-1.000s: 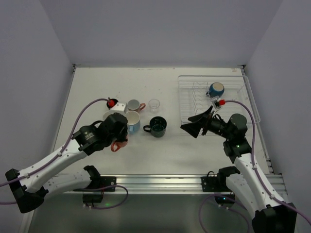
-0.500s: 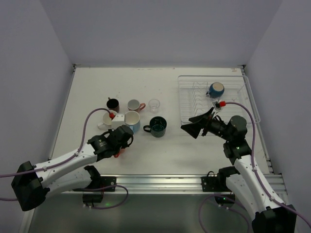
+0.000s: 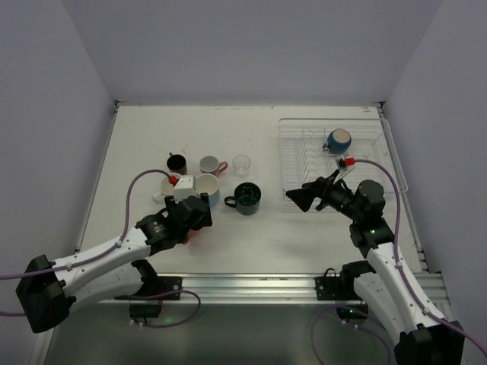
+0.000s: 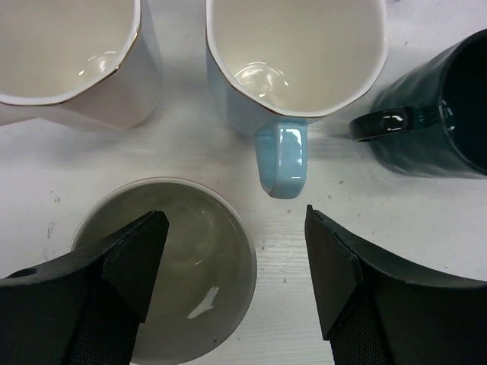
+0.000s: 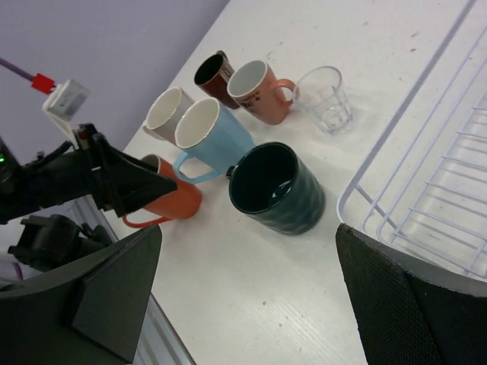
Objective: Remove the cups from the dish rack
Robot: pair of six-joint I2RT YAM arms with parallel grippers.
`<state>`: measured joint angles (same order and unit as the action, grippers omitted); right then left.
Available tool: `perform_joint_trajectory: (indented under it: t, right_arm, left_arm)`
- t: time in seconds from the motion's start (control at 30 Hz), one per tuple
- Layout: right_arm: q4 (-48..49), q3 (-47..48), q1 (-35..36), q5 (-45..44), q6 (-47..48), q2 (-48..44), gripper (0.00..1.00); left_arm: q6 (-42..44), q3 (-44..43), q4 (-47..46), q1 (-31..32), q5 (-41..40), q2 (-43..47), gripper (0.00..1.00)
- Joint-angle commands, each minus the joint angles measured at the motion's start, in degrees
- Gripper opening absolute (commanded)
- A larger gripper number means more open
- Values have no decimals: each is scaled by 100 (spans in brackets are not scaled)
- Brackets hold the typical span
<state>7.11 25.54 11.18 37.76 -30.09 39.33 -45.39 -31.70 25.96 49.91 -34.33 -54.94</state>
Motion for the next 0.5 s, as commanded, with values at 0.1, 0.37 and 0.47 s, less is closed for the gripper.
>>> perform_joint_trajectory:
  t: [0.1, 0.37, 0.47]
  right_arm:
    - [-649, 592, -11, -1609, 82, 92, 99]
    - [-1387, 2118, -133, -4520, 845, 1865, 99]
    - [-1441, 2743, -423, -5040, 1022, 2709, 99]
  left_arm:
    - [82, -362, -276, 10, -145, 624, 84]
    - [1671, -2058, -415, 19, 1205, 1283, 91]
    - [2305, -2524, -442, 19, 1849, 1284, 94]
